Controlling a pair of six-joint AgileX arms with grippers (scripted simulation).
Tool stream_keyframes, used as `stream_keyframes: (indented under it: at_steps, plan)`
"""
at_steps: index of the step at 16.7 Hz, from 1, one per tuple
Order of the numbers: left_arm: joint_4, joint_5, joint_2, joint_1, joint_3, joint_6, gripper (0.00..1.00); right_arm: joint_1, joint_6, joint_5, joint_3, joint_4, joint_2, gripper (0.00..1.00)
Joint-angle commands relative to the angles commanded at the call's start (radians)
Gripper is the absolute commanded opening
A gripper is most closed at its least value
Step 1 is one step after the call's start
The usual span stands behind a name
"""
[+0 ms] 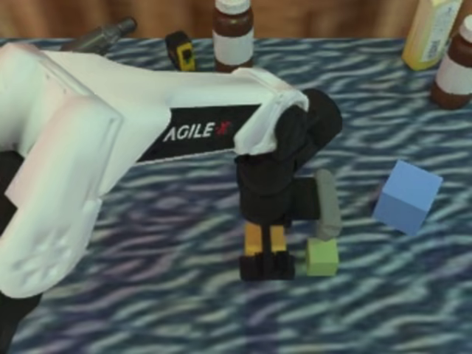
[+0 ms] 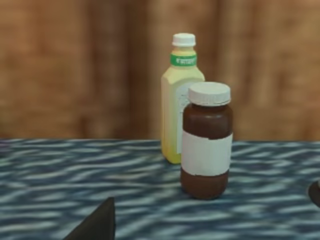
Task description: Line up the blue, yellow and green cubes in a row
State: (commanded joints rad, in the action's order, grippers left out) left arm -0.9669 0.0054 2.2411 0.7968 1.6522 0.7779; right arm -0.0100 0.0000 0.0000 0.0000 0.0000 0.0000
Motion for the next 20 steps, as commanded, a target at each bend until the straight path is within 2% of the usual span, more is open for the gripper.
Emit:
stream_keyframes:
  at_steps: [6,13,16,20]
  plan:
    - [-0.189,-0.001,-0.066,-0.018,0.119,-0.004,1.00,0.000,0.000,0.000,0.000,0.000,0.000,1.00]
    - [-0.173,-0.003,-0.095,-0.028,0.093,-0.014,1.00,-0.006,-0.013,-0.002,0.028,-0.019,0.028,1.00]
    - [-0.103,-0.009,-0.217,-0.088,-0.016,-0.057,1.00,-0.025,-0.065,-0.004,0.140,-0.092,0.142,1.00]
    - [0.050,-0.018,-0.522,-0.221,-0.271,-0.162,1.00,-0.060,-0.179,-0.003,0.387,-0.254,0.429,1.00]
